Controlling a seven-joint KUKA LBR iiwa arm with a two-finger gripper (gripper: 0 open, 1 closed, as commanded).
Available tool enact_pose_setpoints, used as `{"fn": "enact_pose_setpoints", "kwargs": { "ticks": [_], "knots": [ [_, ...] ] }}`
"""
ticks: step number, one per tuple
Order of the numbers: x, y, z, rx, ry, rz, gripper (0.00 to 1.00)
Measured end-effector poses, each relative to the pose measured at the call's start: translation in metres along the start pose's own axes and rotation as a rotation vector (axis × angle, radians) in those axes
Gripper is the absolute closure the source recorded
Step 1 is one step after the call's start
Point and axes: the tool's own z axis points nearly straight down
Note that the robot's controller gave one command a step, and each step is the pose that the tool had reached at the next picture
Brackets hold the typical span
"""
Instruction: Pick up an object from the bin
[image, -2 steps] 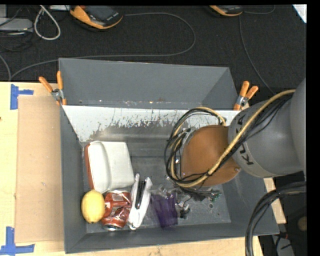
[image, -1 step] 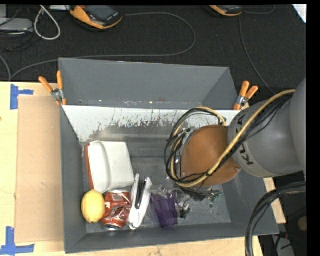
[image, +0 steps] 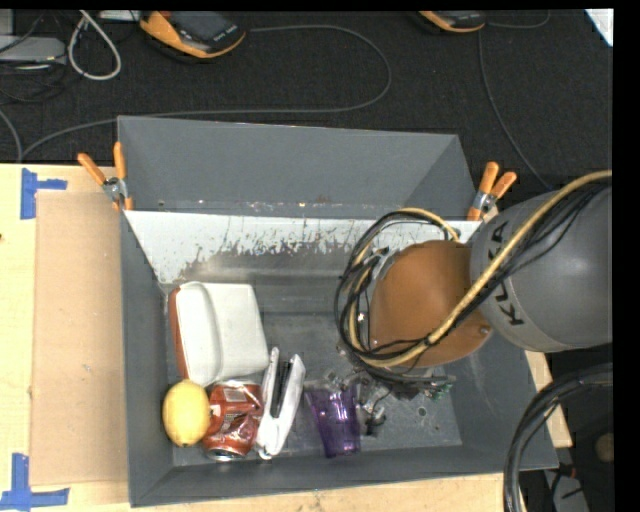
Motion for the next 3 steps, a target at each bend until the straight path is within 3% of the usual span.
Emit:
{"fn": "enact_pose_setpoints", "kwargs": {
  "ticks": [3],
  "knots": [
    [-0.002, -0.001, -0.068, -0.002, 0.000, 0.004, 1.00]
  ]
}}
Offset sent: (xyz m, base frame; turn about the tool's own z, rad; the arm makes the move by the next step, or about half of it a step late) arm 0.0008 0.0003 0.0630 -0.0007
